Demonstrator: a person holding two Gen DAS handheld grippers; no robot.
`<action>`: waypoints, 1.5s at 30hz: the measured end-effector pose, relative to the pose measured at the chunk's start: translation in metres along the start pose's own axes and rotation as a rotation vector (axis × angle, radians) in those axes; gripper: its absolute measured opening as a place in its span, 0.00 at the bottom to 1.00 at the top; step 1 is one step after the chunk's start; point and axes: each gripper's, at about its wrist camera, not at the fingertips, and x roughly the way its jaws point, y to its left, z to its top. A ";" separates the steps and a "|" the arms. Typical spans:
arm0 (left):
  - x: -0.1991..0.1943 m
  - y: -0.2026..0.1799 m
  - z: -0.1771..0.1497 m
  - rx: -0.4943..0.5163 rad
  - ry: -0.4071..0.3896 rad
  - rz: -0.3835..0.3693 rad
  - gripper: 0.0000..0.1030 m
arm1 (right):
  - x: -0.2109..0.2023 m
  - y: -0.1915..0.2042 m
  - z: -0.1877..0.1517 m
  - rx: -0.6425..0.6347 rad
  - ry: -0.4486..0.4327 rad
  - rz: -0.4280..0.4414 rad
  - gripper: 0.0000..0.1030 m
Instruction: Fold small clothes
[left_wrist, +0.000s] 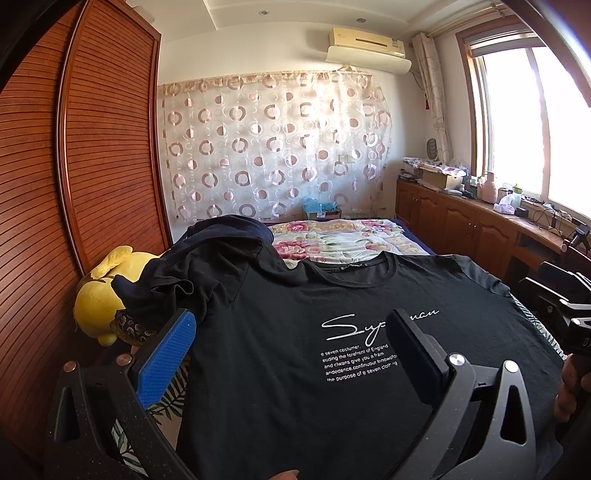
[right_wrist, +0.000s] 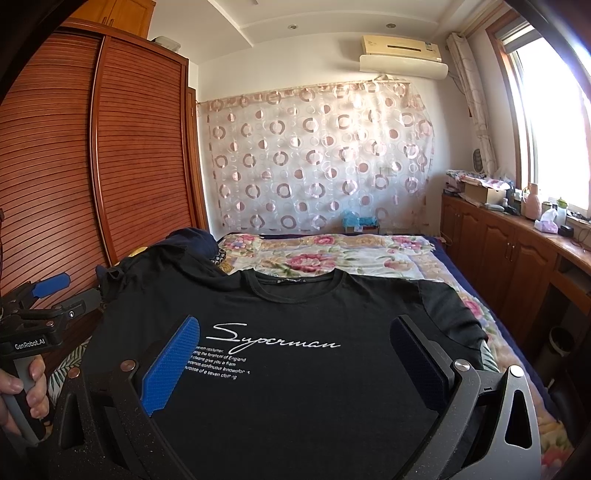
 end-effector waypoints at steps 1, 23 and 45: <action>0.000 0.000 0.000 0.000 0.000 -0.001 1.00 | 0.000 0.000 0.000 0.001 0.000 0.000 1.00; -0.003 -0.004 0.000 0.002 0.001 0.001 1.00 | 0.000 0.001 0.000 0.000 0.002 0.002 1.00; -0.002 -0.003 0.000 0.004 0.000 0.001 1.00 | 0.002 0.004 -0.003 -0.003 0.008 0.014 1.00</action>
